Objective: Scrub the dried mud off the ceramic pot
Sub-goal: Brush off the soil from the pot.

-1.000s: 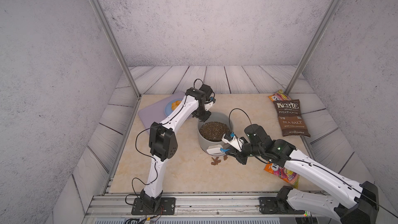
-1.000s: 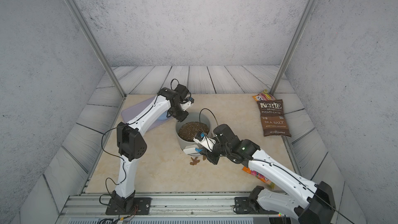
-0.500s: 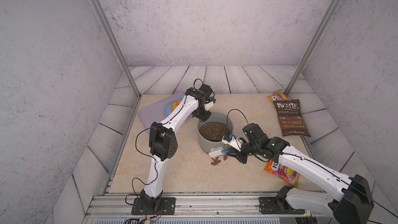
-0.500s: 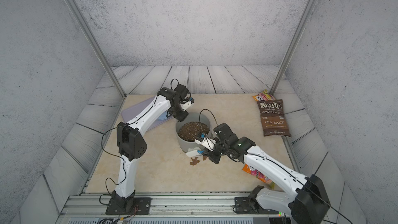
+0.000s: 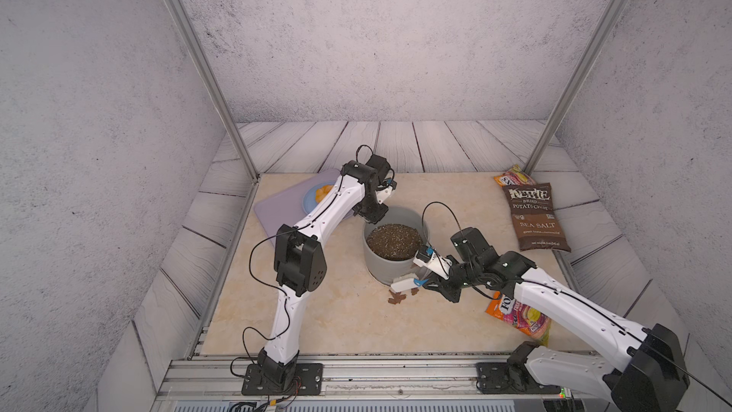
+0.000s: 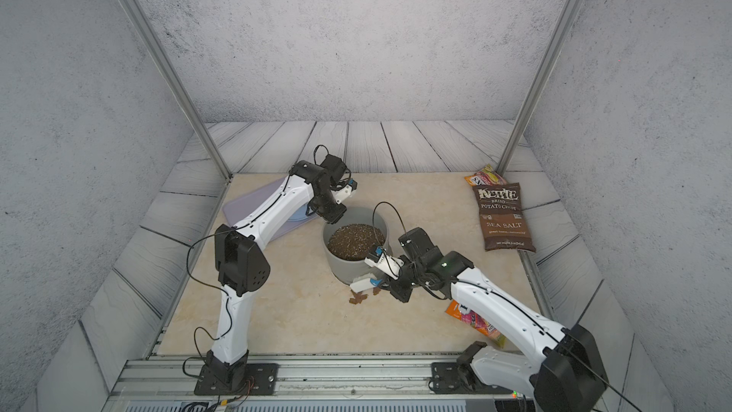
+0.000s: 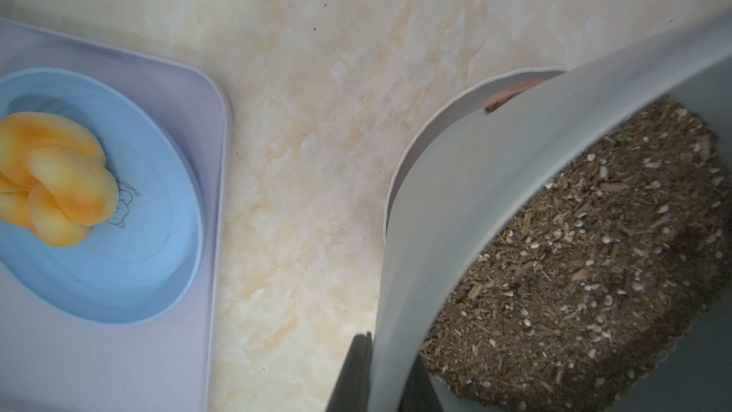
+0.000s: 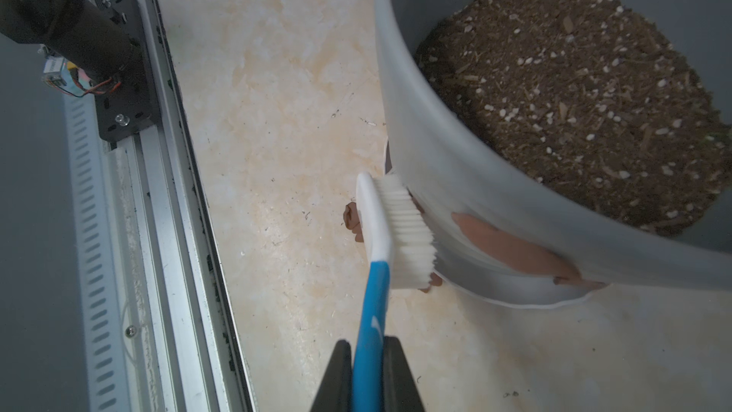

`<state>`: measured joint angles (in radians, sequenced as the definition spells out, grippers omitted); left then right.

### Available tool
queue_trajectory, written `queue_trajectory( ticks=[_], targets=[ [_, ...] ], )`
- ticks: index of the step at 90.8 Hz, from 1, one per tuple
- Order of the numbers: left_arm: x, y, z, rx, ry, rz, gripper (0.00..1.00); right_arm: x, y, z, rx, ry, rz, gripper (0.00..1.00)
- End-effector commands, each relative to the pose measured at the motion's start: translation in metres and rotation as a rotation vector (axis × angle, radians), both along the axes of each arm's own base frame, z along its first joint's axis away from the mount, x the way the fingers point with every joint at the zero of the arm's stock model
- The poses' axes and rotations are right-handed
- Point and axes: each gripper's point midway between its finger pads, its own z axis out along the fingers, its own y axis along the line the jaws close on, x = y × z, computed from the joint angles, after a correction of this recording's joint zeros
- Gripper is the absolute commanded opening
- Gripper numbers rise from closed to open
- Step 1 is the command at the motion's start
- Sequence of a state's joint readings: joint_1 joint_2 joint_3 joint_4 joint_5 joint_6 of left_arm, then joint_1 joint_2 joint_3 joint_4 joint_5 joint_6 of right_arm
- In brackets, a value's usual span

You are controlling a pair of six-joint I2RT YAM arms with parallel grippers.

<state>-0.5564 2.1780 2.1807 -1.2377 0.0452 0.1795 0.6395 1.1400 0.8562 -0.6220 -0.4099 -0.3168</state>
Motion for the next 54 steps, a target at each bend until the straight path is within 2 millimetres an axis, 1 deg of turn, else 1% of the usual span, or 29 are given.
queue_trajectory(
  ticks=[1, 10, 19, 32, 41, 54],
  targets=[
    [-0.002, 0.011, -0.019, 0.081, 0.035, -0.077, 0.00, -0.004, -0.022, -0.006, -0.063, 0.010, -0.065, 0.00],
    [-0.001, 0.010, -0.019, 0.082, 0.032, -0.077, 0.00, -0.015, -0.019, 0.002, -0.022, 0.007, -0.042, 0.00],
    [0.001, 0.010, -0.018, 0.082, 0.024, -0.073, 0.00, -0.026, -0.013, 0.014, 0.029, 0.011, -0.008, 0.00],
    [0.004, 0.010, -0.014, 0.080, 0.007, -0.060, 0.05, -0.042, -0.008, 0.025, 0.059, 0.042, 0.049, 0.00],
    [0.004, 0.010, -0.009, 0.075, 0.002, -0.043, 0.11, -0.044, -0.005, 0.034, 0.082, 0.036, 0.065, 0.00],
    [0.004, 0.014, 0.000, 0.075, -0.012, 0.001, 0.23, -0.036, 0.002, 0.050, 0.119, 0.012, 0.055, 0.00]
  ],
)
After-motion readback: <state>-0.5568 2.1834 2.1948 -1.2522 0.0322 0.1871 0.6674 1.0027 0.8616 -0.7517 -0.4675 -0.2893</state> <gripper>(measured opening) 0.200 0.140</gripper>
